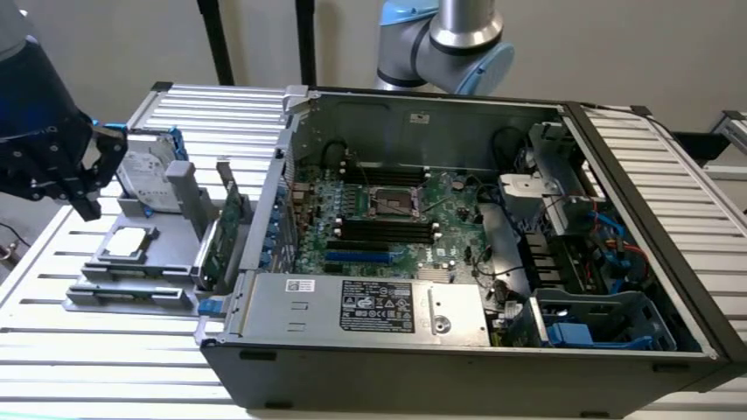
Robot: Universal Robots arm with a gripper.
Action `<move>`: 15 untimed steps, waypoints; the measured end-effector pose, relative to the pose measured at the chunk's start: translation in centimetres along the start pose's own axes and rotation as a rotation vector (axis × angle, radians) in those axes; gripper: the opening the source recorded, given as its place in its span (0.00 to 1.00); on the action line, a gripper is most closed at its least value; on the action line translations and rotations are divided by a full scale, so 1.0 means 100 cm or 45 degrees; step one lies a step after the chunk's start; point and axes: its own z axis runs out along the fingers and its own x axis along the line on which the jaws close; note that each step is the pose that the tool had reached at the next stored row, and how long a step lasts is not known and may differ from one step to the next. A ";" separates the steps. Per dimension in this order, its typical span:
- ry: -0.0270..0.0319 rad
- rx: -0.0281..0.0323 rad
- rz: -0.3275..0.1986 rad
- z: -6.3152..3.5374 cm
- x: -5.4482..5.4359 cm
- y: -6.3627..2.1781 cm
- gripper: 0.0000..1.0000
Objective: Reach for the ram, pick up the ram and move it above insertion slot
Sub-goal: 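Pick up the ram and move it above insertion slot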
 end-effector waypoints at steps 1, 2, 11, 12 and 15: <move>0.0008 0.0002 -0.024 0.0000 0.000 0.0000 0.11; 0.0016 0.0005 -0.046 0.0000 0.000 0.0000 0.11; 0.0088 0.0024 -0.254 0.0003 0.000 0.0000 0.11; 0.0096 0.0025 -0.277 0.0004 0.000 0.0000 0.11; 0.0118 0.0031 -0.348 0.0007 0.000 0.0000 0.11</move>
